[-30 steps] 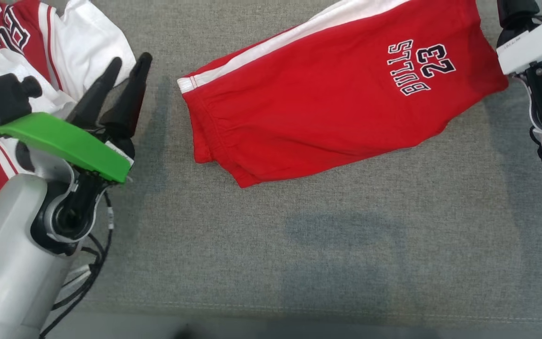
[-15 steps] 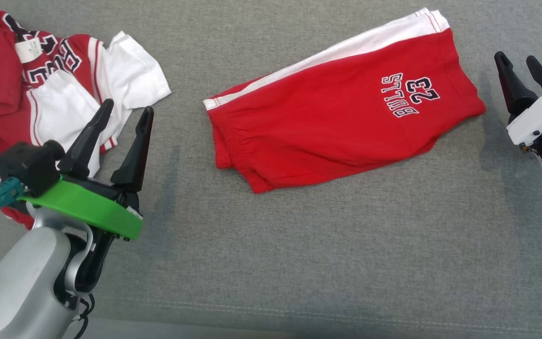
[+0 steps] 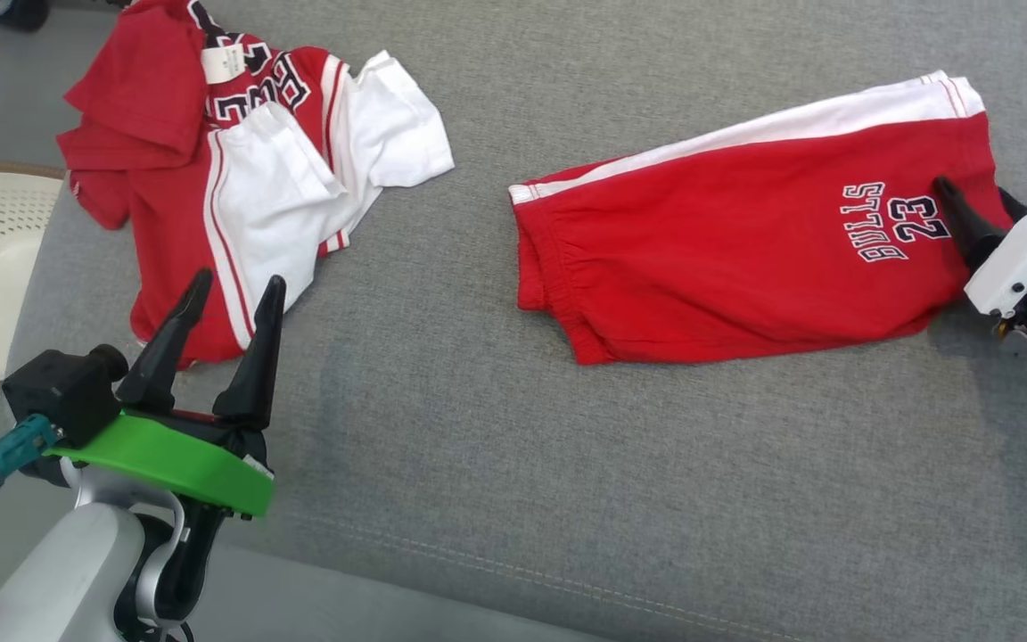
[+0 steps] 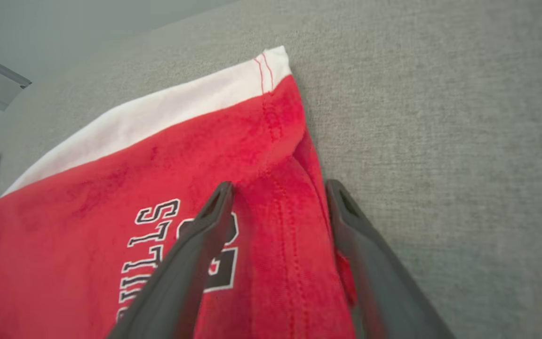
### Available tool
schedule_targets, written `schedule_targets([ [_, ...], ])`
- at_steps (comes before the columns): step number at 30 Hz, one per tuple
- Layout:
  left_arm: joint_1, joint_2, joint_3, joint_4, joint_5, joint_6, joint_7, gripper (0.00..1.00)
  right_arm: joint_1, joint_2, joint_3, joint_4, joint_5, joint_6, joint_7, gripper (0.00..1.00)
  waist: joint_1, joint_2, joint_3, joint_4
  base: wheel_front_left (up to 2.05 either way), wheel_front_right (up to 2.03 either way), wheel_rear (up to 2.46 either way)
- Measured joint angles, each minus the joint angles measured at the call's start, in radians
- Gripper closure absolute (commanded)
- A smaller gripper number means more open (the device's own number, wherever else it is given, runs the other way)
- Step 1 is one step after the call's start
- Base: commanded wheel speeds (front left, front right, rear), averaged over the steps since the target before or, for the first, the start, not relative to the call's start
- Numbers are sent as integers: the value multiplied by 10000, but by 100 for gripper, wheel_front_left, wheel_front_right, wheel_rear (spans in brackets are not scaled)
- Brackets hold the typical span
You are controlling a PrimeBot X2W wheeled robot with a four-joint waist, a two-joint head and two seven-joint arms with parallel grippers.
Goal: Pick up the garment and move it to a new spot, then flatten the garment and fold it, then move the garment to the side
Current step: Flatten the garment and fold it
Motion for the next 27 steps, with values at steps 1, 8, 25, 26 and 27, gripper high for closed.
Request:
schedule_targets([
  [1, 57, 0, 71, -31, 0, 0, 0, 0, 12, -4, 109, 38, -15, -36, 100, 0, 0, 0, -16, 87, 0, 0, 0],
  [8, 490, -15, 646, -337, 10, 6, -31, 0, -84, -84, 255, 42, -105, -50, 487, 0, 0, 0, -7, 344, 0, 0, 0],
  [25, 986, -545, 1244, -840, 228, 73, -31, 0, -291, -430, 73, 71, -10, -201, 1074, 2, 0, 0, 205, 301, 0, 0, 0],
  [26, 1012, -562, 1267, -849, 284, 73, -31, 0, -311, -435, 94, 67, -10, -199, 1120, 7, 0, 0, 215, 310, 0, 0, 0],
  [27, 1030, -581, 1279, -865, 320, 73, -31, 0, -334, -443, 121, 65, -12, -199, 1166, 44, 0, 0, 224, 319, 0, 0, 0],
])
